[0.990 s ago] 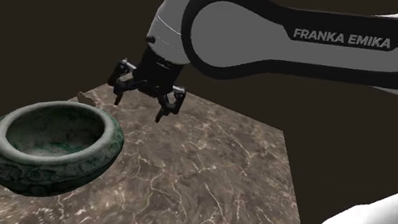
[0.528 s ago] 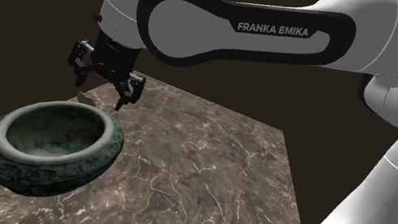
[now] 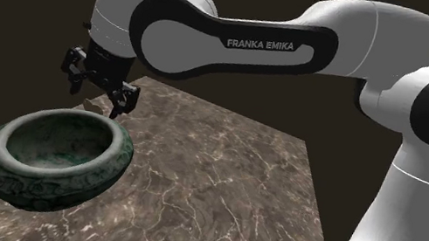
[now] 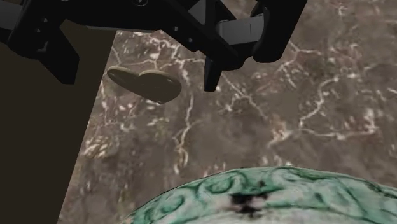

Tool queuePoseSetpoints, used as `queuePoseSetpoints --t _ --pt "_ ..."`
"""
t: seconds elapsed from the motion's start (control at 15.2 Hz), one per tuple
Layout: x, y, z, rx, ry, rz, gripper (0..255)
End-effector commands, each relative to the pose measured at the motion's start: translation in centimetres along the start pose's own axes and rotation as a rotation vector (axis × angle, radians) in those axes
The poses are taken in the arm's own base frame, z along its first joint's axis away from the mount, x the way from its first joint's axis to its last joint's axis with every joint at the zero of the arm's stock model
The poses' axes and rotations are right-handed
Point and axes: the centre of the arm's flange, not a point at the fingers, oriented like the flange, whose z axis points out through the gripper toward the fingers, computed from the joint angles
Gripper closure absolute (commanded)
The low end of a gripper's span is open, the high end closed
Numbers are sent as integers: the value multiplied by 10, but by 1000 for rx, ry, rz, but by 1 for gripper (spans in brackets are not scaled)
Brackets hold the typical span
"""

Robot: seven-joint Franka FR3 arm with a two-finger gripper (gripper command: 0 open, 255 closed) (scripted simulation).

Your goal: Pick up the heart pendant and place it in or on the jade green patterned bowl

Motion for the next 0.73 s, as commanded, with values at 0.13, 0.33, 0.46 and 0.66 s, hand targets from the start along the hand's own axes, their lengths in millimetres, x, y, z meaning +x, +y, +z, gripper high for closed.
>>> queuePoseSetpoints --t 0.13,0.33,0.46,0.66 --pt "-1 -1 15 0 0 0 0" --pt "-1 -1 15 0 0 0 0" --pt "-1 -1 15 0 0 0 0" --pt "-1 -1 15 0 0 0 255"
